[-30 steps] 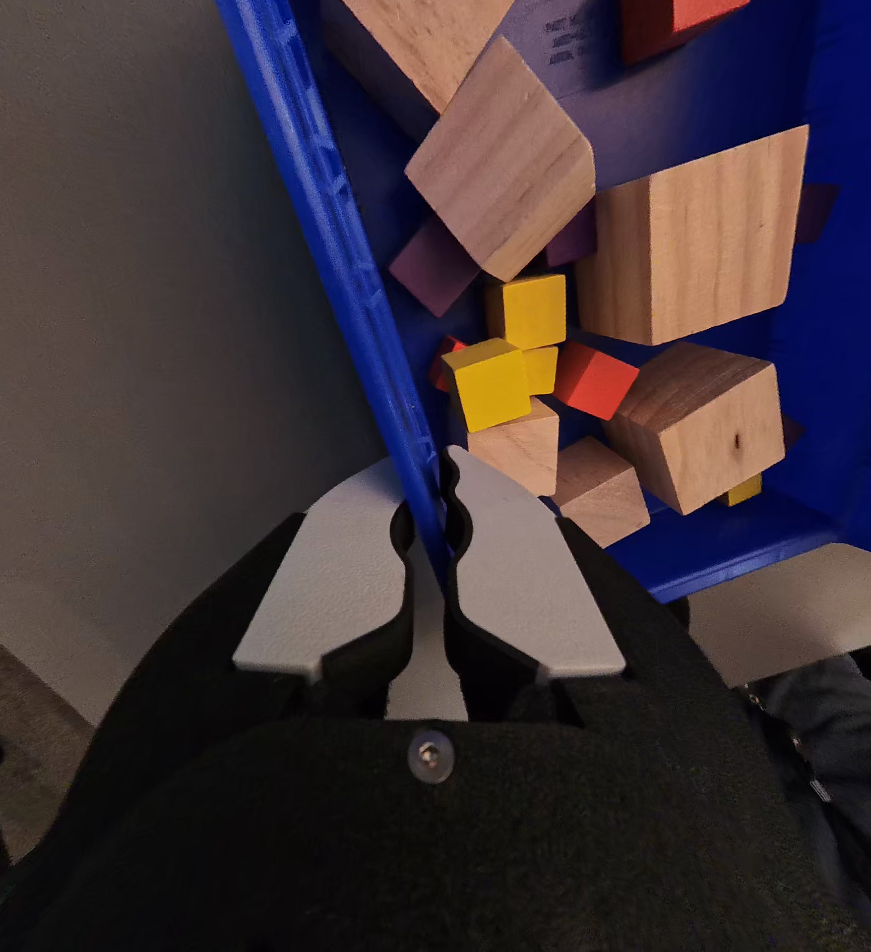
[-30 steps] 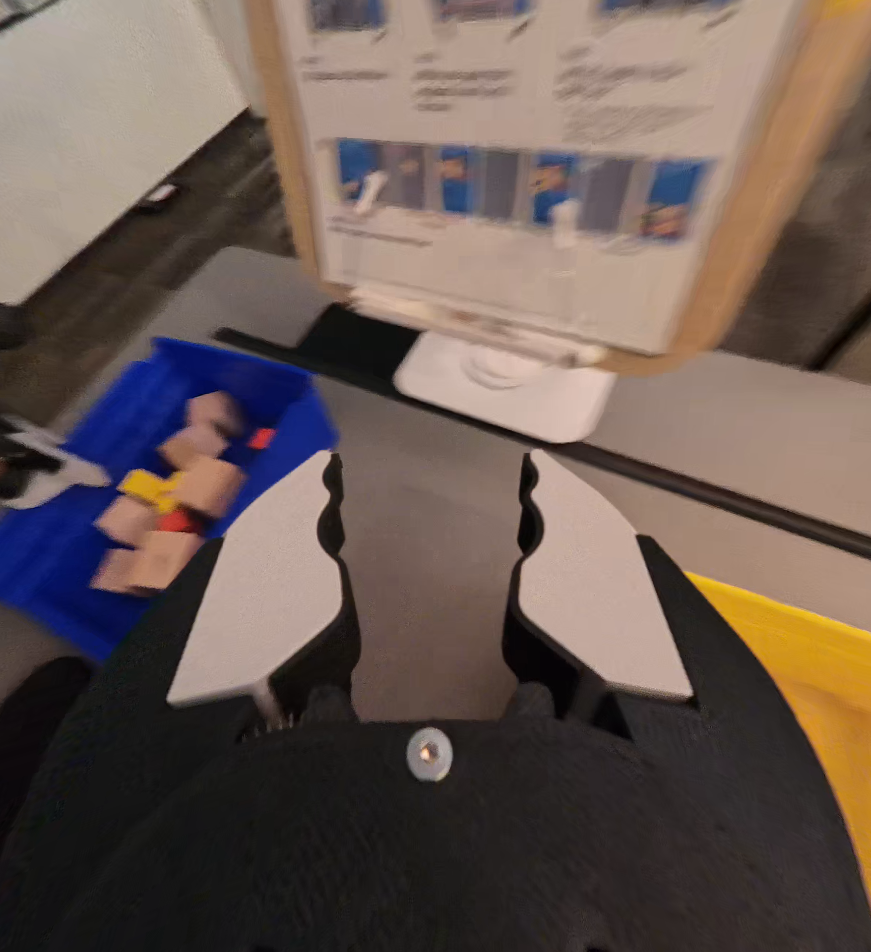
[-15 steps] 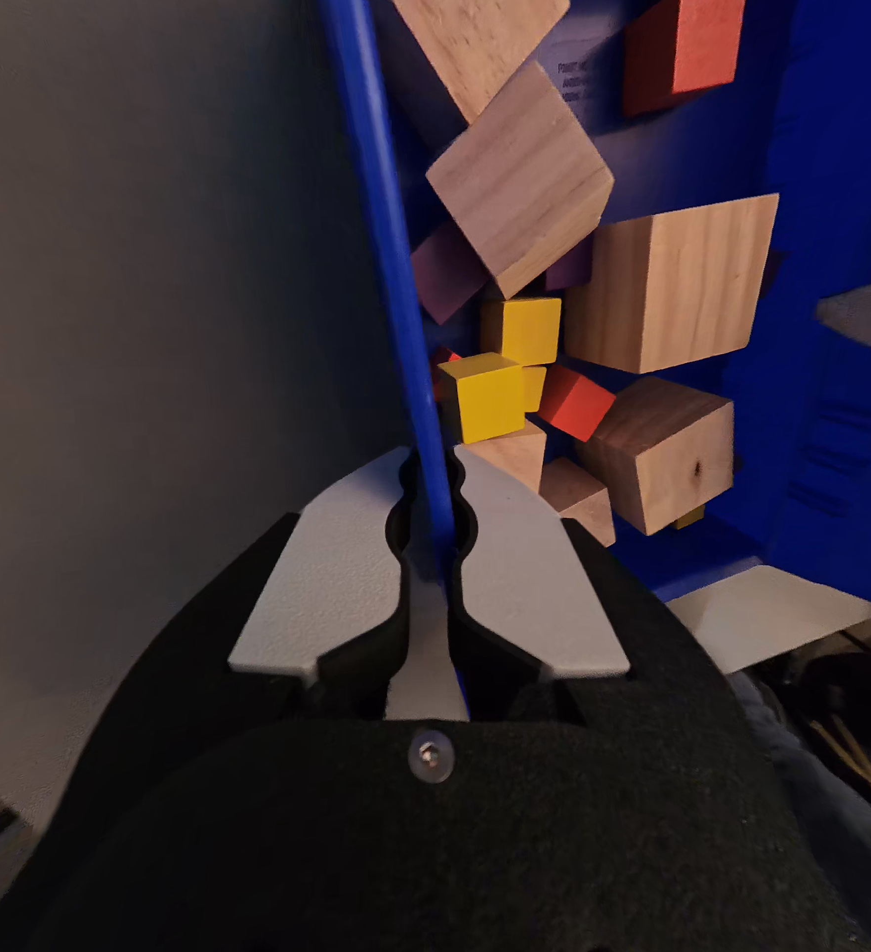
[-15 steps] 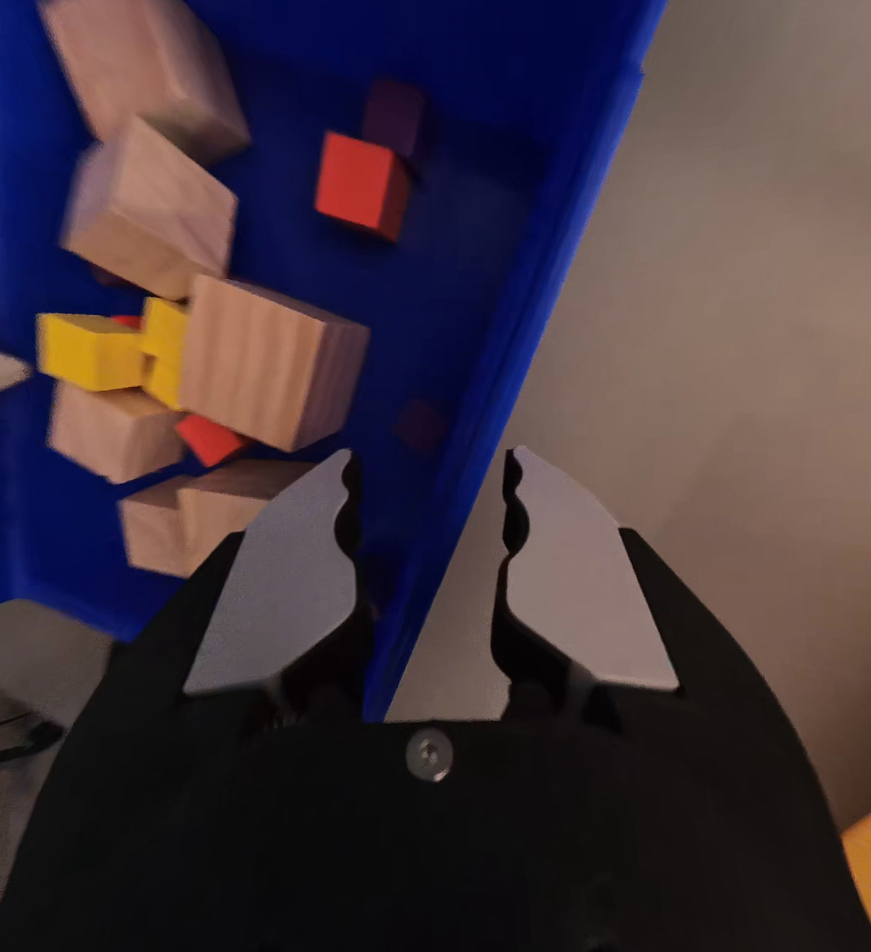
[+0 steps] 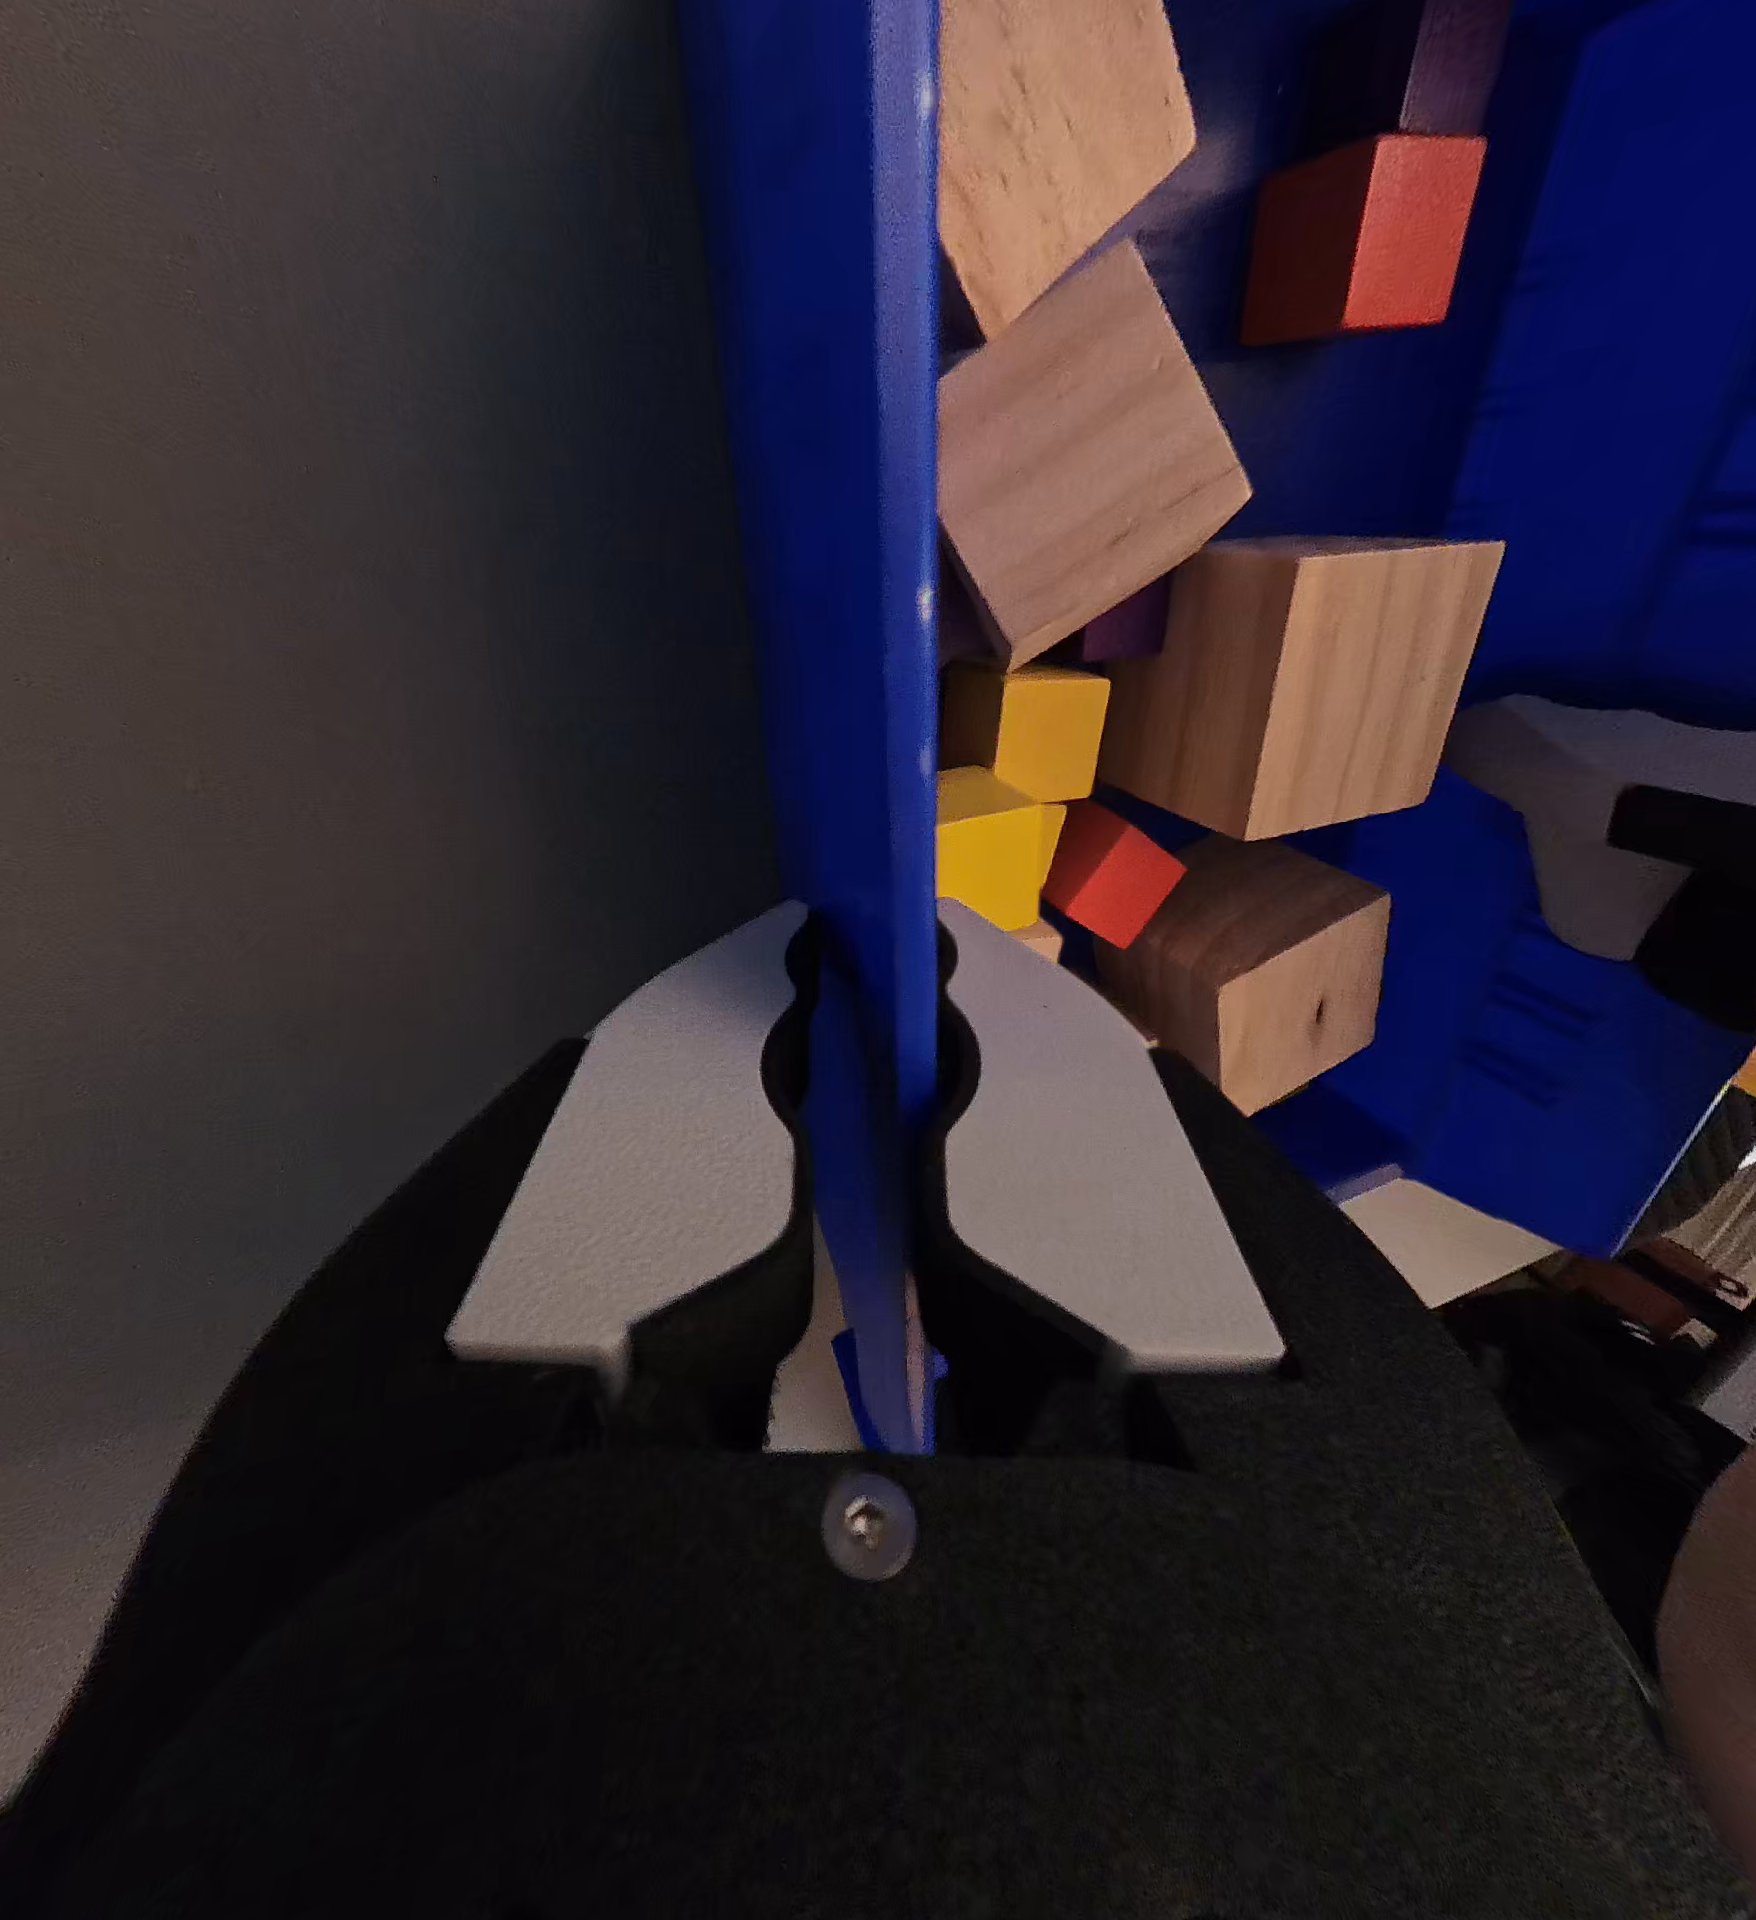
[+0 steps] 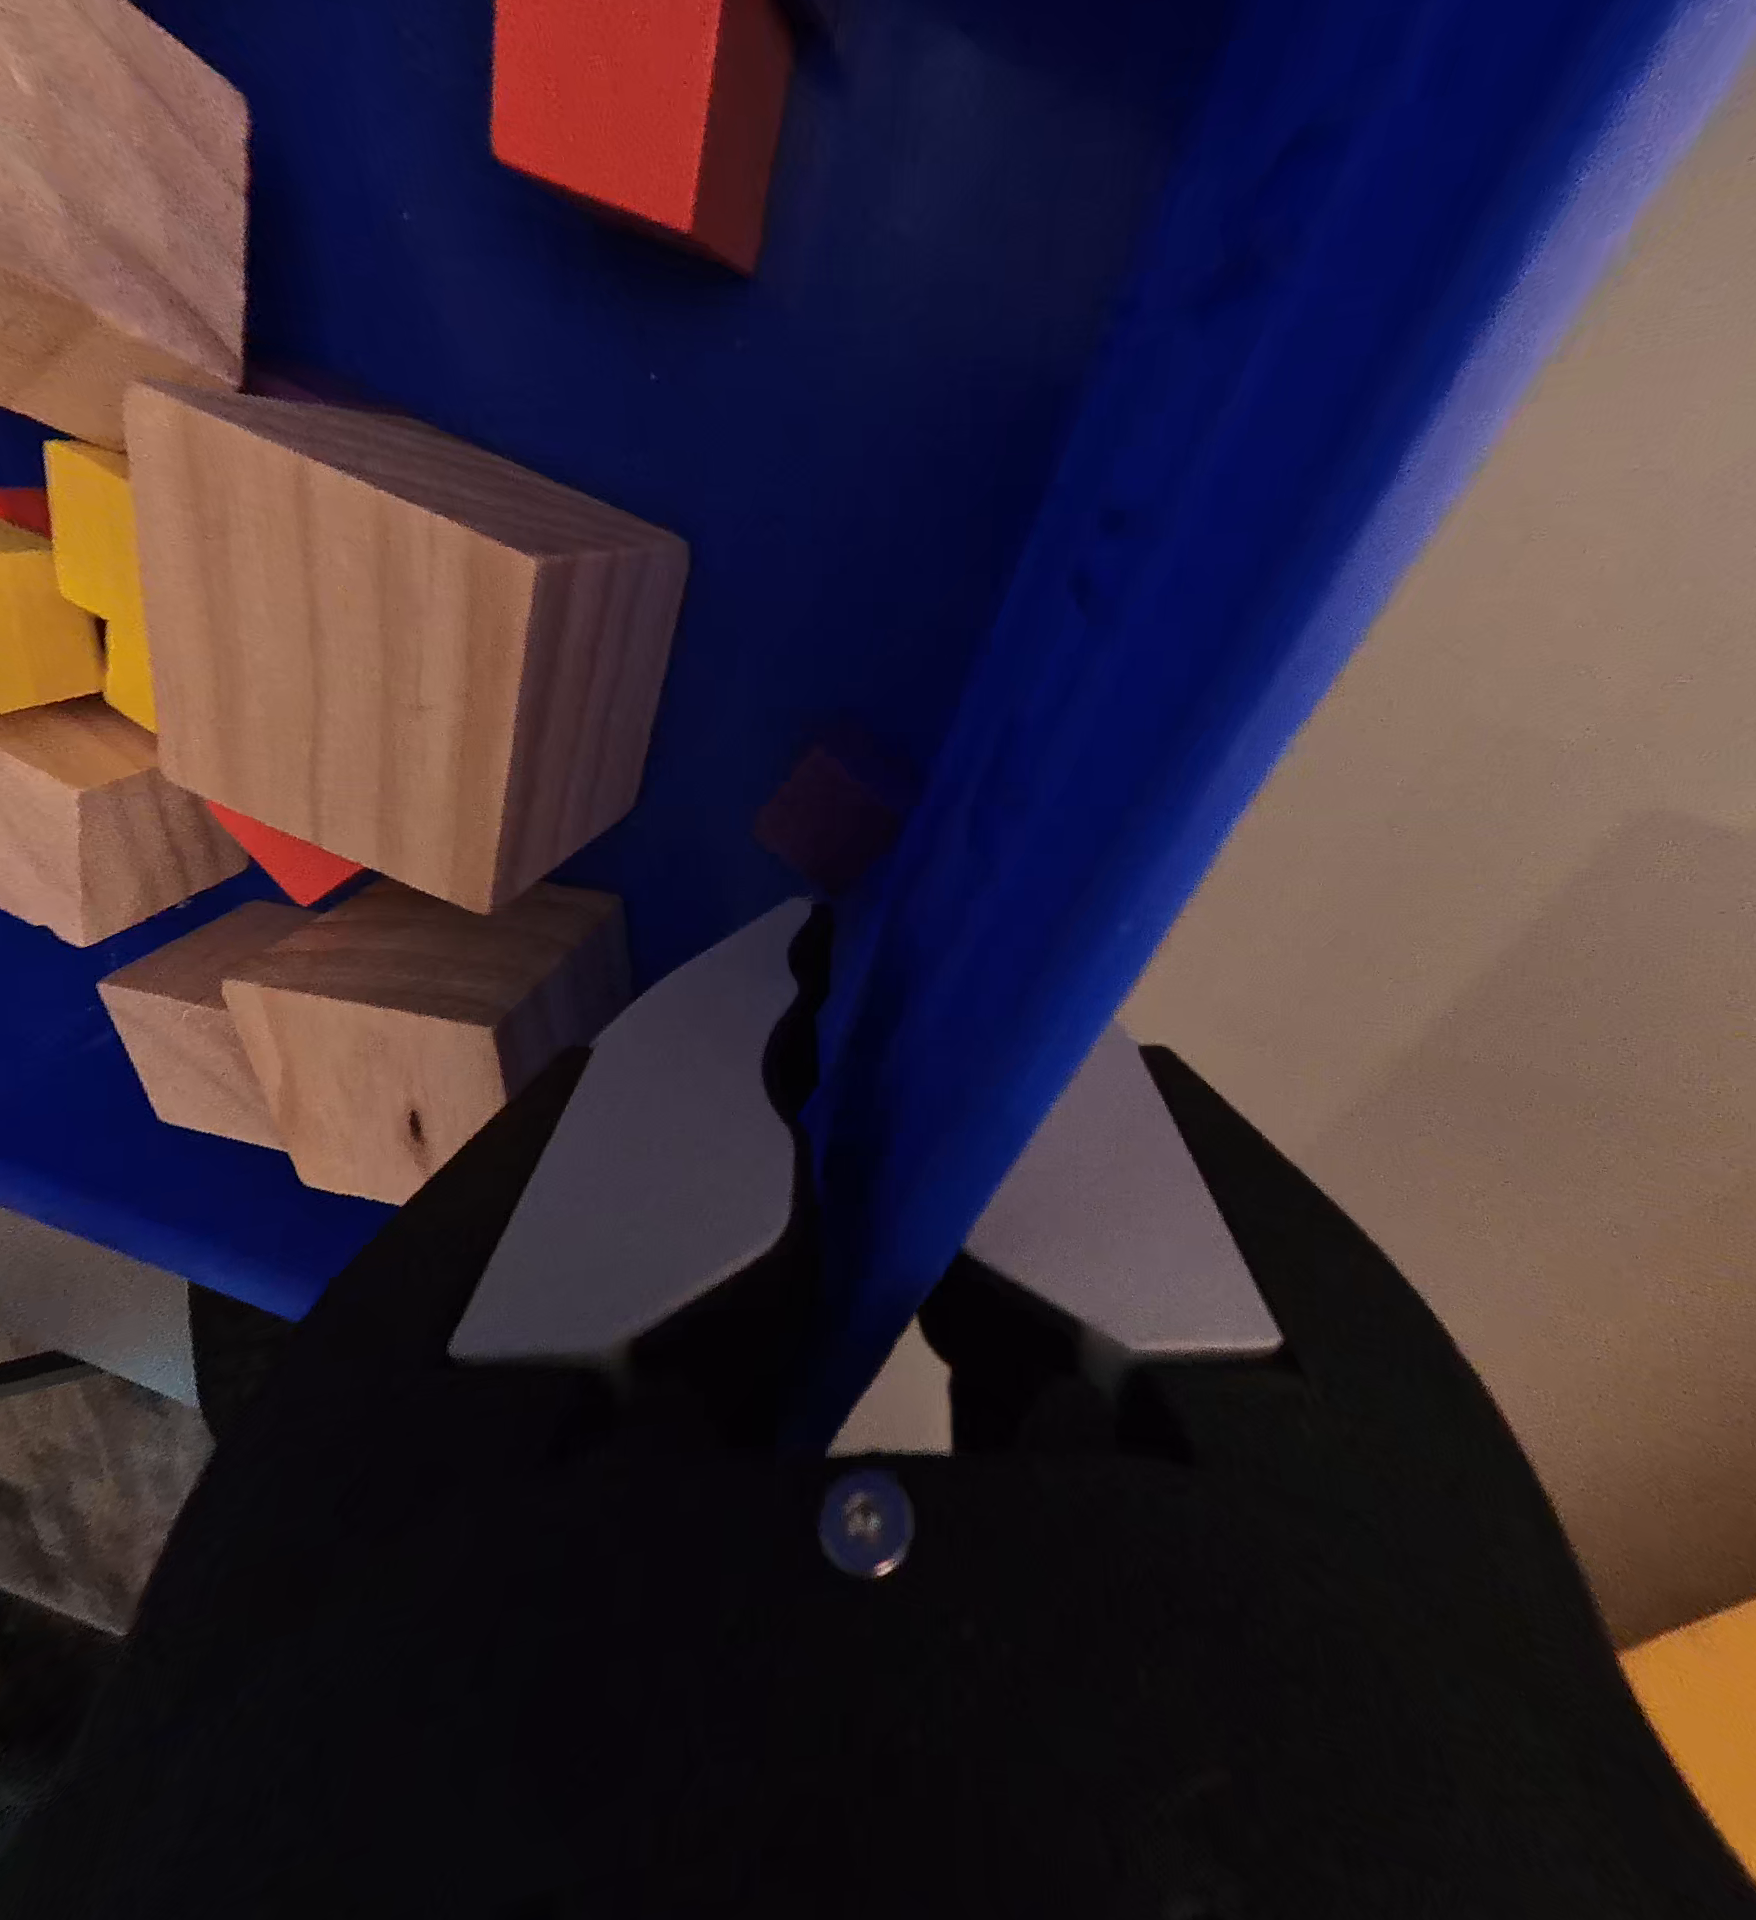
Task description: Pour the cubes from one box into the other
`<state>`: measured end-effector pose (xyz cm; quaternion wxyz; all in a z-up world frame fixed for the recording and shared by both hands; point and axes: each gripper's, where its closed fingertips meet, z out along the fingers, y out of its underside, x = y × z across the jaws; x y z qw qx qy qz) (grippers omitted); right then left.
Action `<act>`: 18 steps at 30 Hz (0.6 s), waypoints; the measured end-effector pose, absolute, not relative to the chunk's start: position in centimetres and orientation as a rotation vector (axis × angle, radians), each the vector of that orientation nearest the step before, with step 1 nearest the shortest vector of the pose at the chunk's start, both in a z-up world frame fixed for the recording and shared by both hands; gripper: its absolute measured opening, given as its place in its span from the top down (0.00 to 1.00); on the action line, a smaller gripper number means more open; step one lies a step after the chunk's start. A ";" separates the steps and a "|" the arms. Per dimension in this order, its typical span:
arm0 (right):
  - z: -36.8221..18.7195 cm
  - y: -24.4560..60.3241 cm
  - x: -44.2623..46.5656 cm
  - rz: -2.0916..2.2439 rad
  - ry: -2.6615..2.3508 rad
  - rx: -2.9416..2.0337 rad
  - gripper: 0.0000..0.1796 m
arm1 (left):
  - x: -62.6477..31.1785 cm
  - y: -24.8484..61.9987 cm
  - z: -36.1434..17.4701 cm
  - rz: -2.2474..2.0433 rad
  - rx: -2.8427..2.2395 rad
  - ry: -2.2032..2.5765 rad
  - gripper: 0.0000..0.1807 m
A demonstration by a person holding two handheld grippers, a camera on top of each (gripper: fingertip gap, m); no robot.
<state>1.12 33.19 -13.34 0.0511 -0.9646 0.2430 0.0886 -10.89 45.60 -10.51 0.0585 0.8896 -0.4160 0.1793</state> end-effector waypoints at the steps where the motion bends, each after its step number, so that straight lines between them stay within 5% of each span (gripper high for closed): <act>1: -13.3 33.2 1.1 0.285 0.747 -2.925 0.91 | -10.8 45.5 -10.5 0.541 2.698 -1.260 0.90; 18: -12.9 24.9 6.8 0.245 0.824 -2.936 0.97 | -6.3 37.6 -10.7 0.308 2.554 -1.527 0.96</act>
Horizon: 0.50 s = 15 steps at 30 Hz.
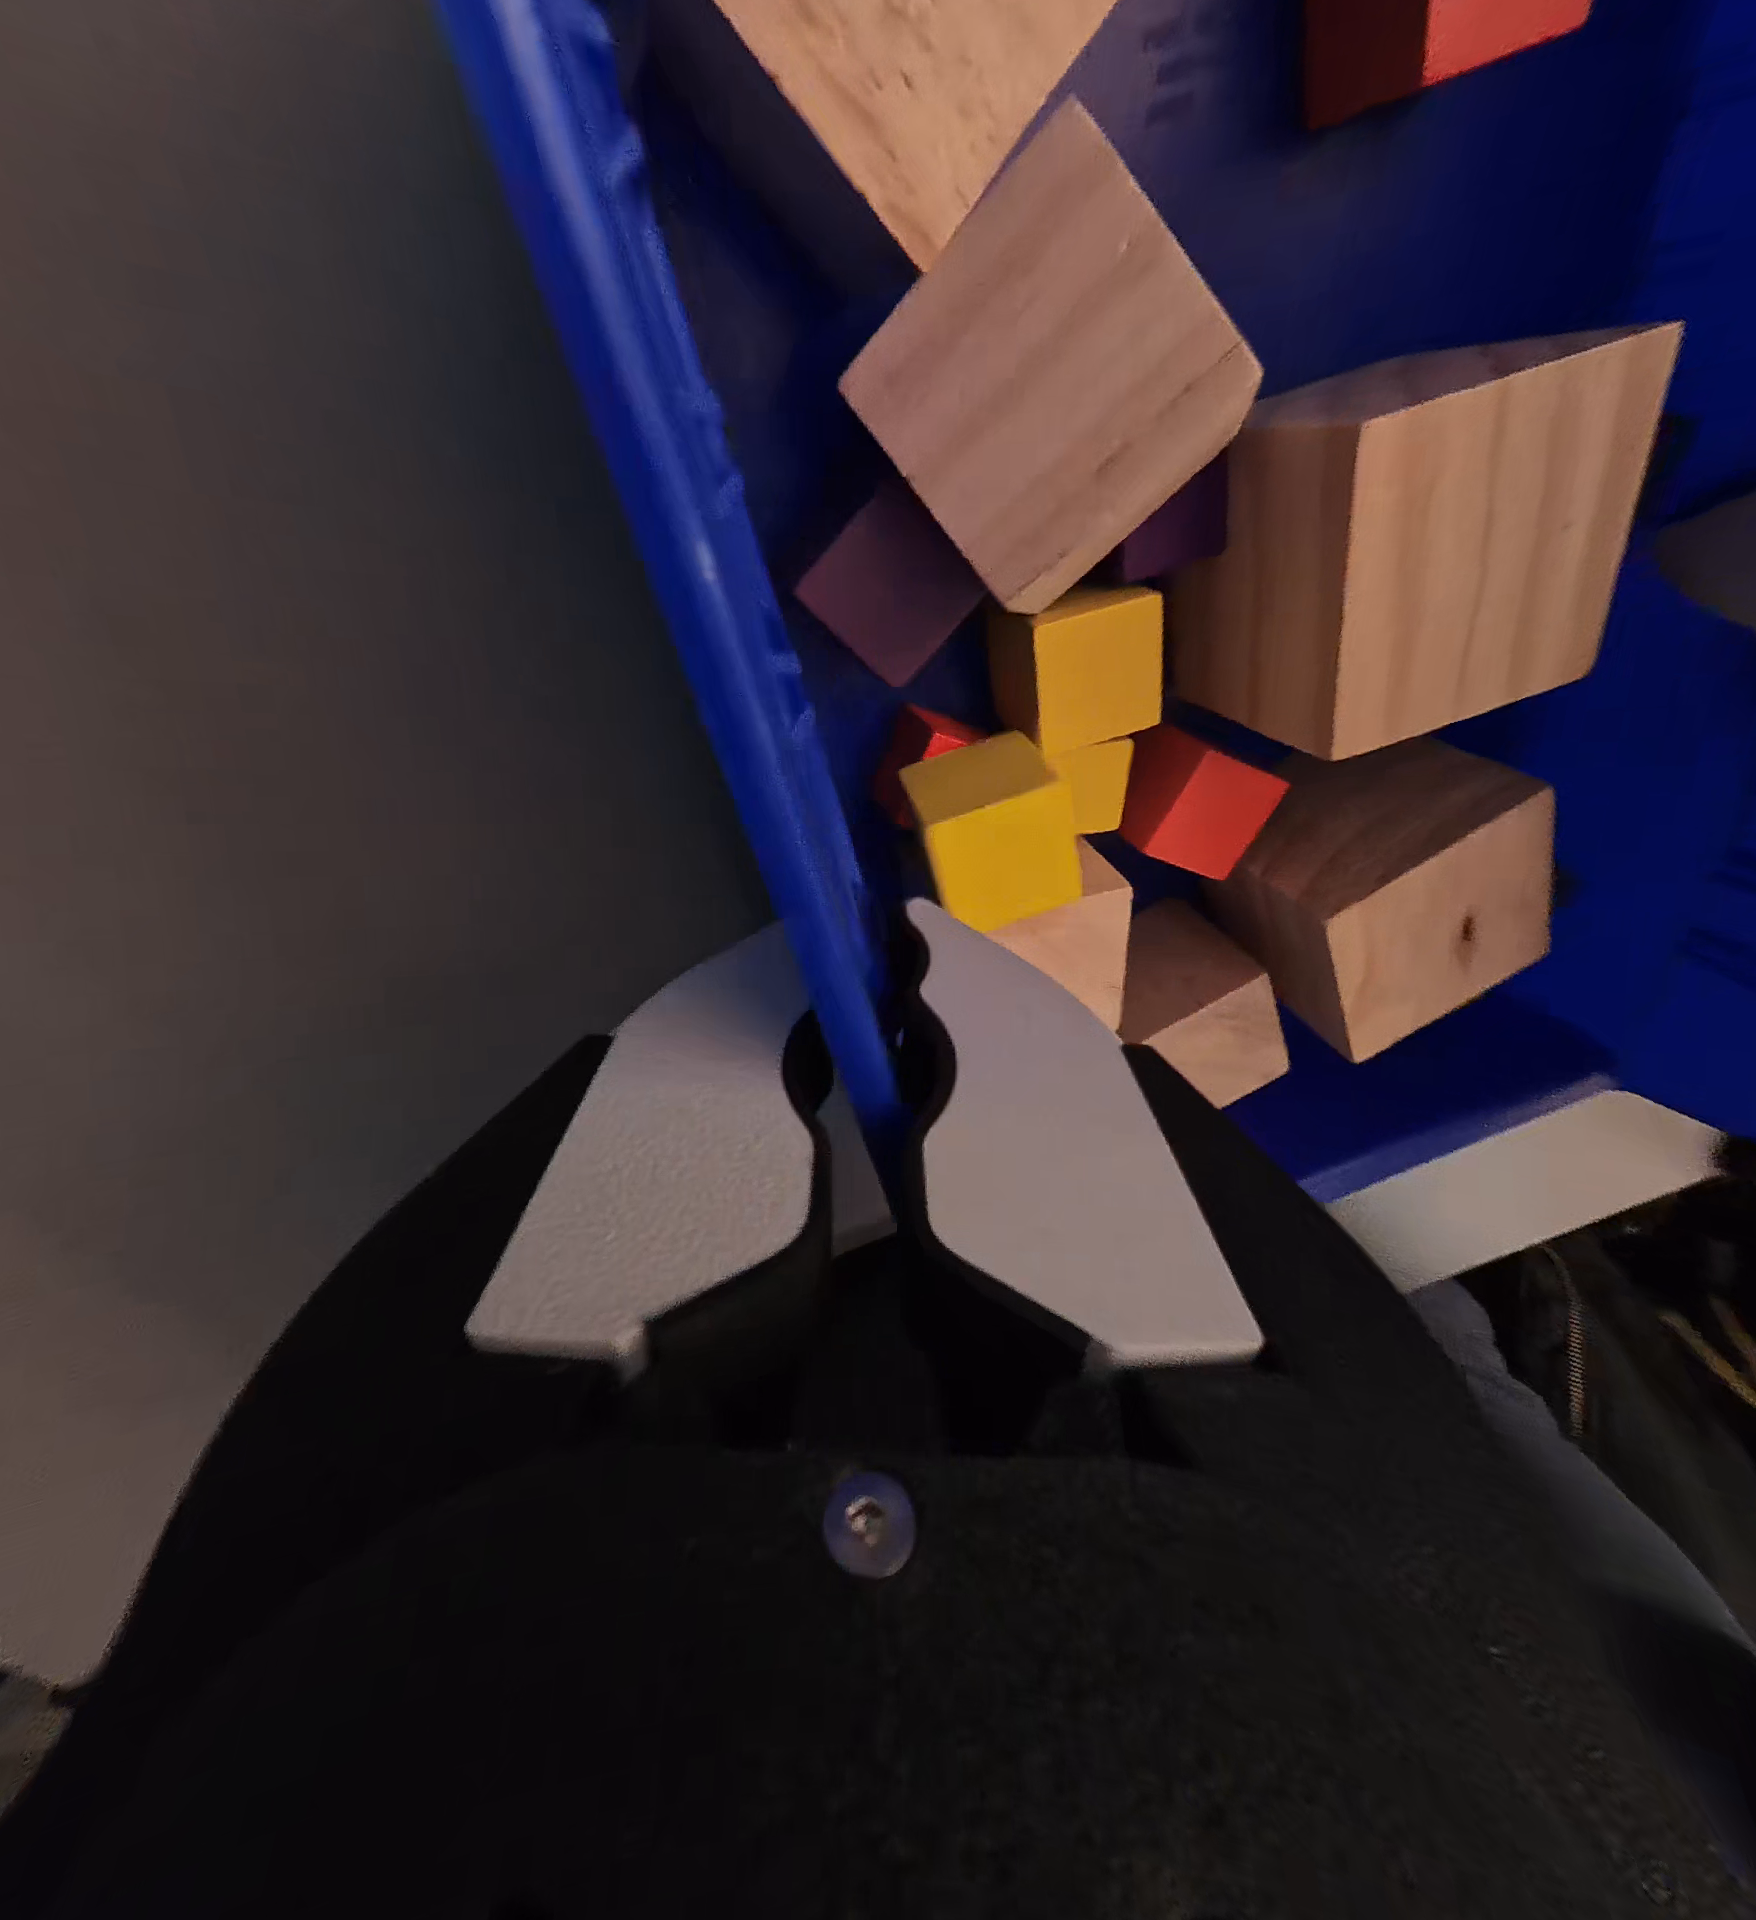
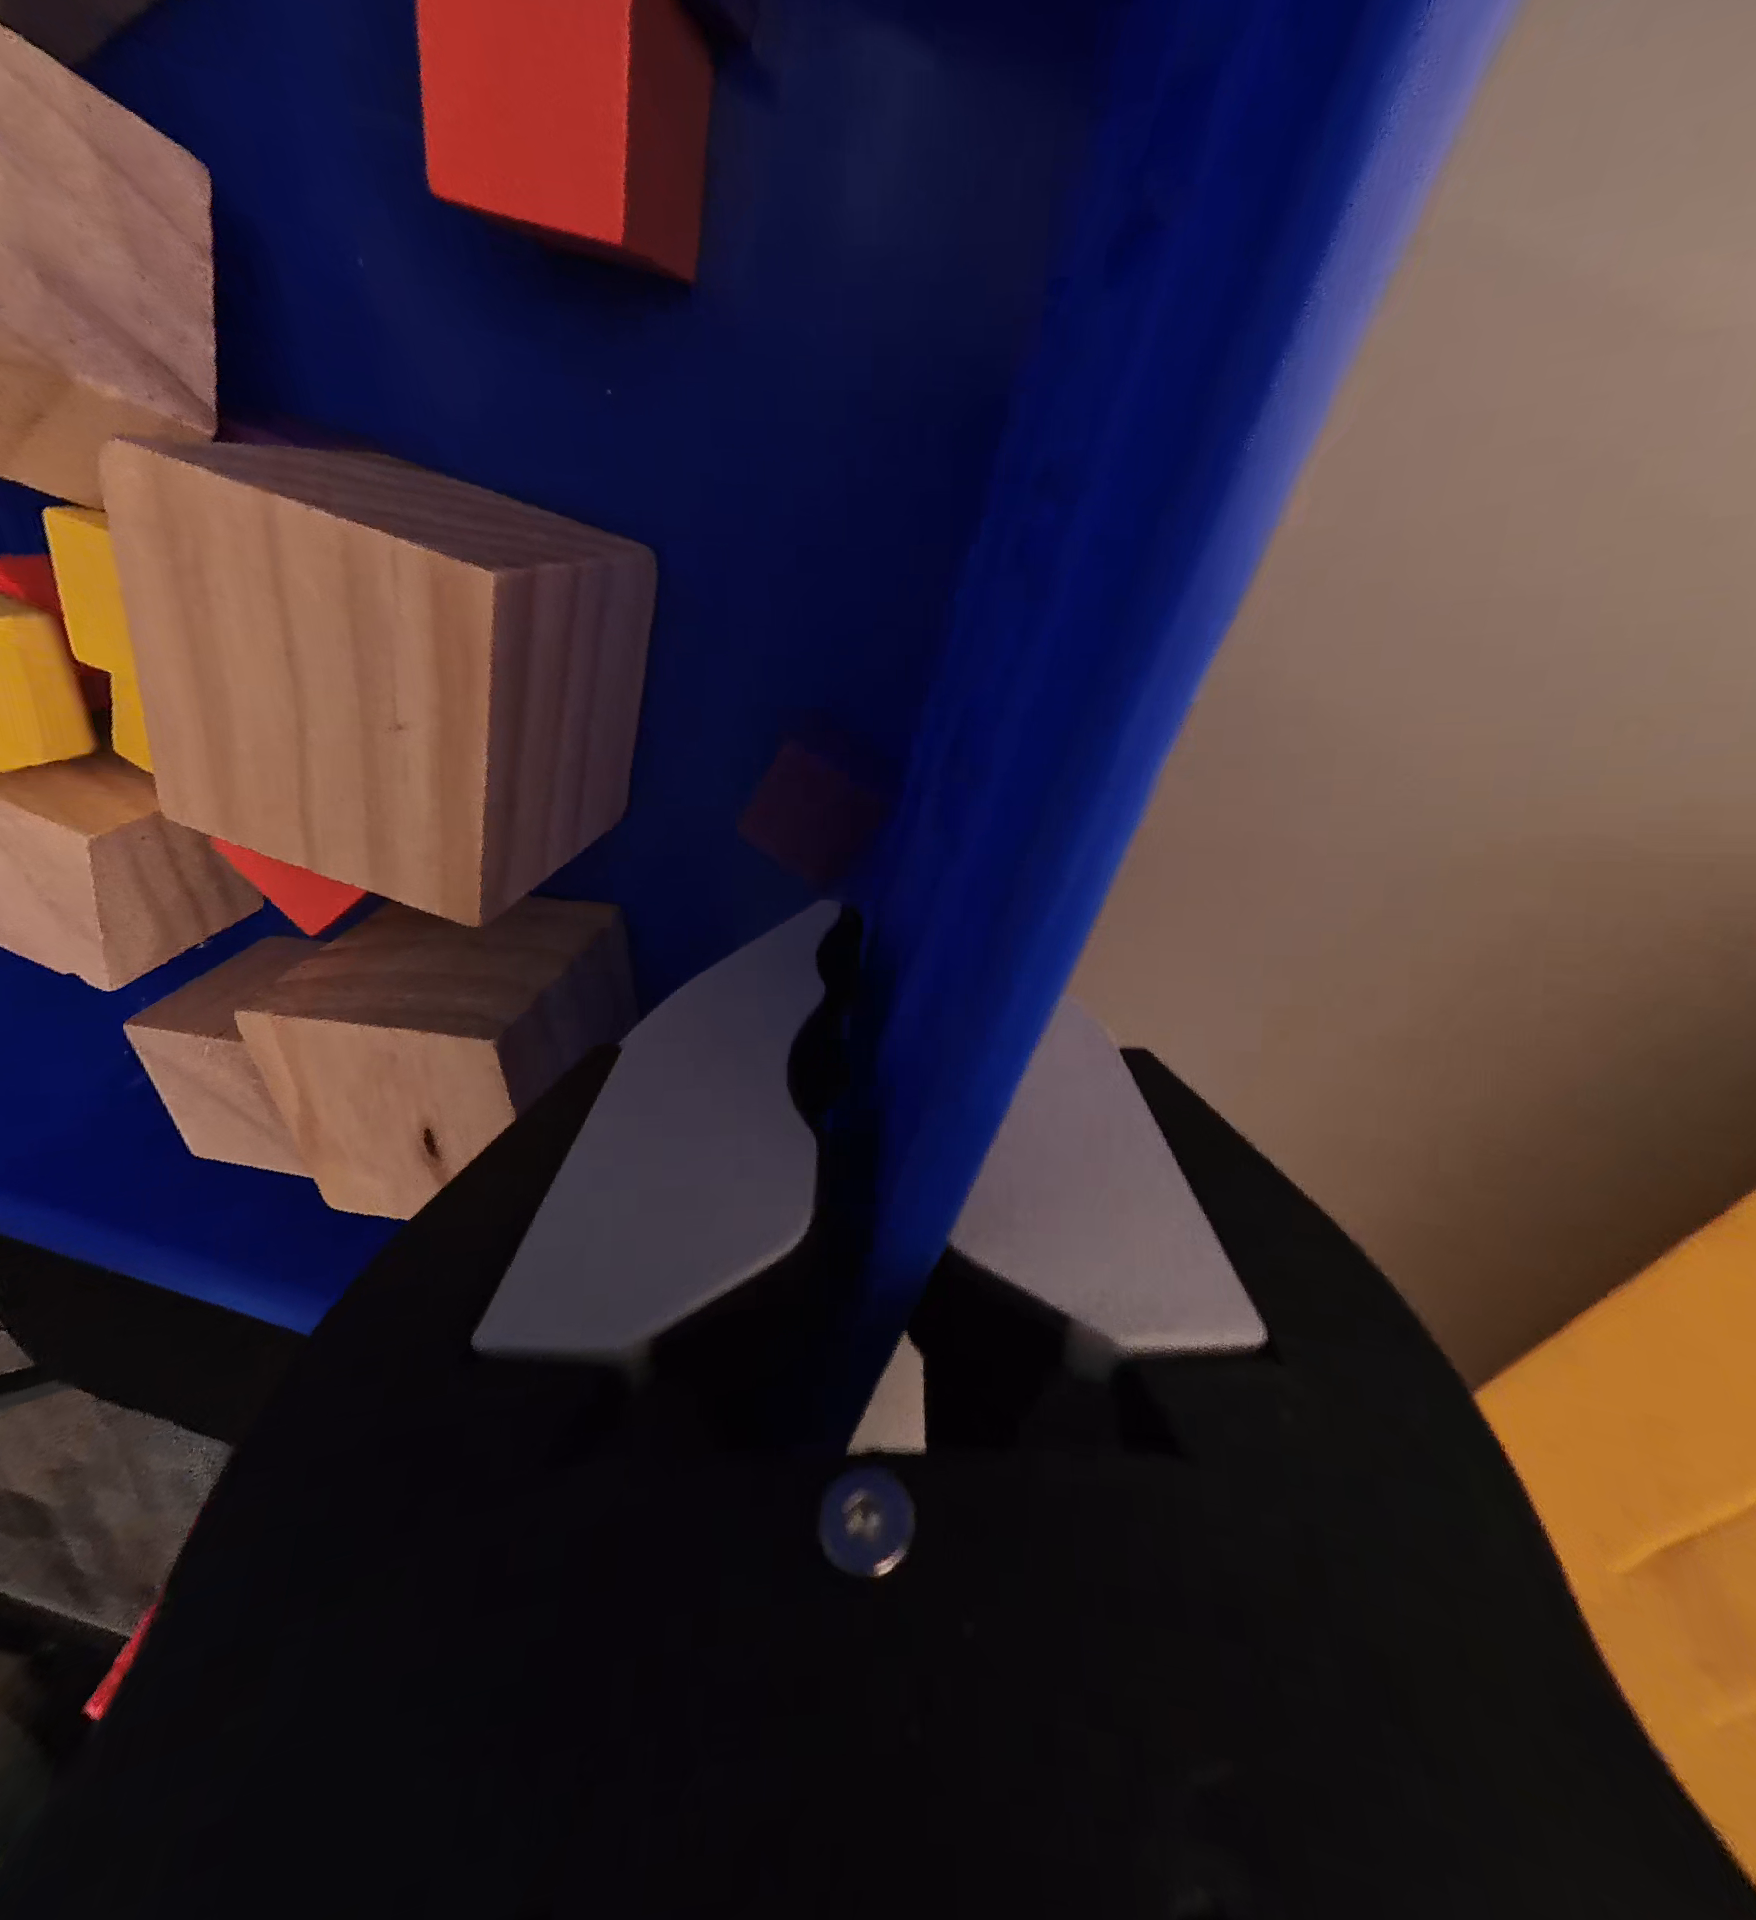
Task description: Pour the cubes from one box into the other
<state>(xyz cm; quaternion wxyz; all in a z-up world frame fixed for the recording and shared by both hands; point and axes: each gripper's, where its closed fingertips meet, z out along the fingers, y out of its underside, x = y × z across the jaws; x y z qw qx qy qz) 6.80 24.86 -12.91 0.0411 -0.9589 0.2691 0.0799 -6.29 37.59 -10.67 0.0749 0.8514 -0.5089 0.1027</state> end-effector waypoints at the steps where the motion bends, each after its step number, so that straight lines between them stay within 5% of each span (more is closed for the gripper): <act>1: -12.7 24.2 7.2 0.229 0.829 -2.939 0.97 | -5.8 37.1 -10.6 0.263 2.548 -1.566 0.96; 15: 0.2 14.0 19.7 0.021 0.944 -2.749 0.97 | 8.1 28.2 1.8 0.339 2.536 -1.858 0.96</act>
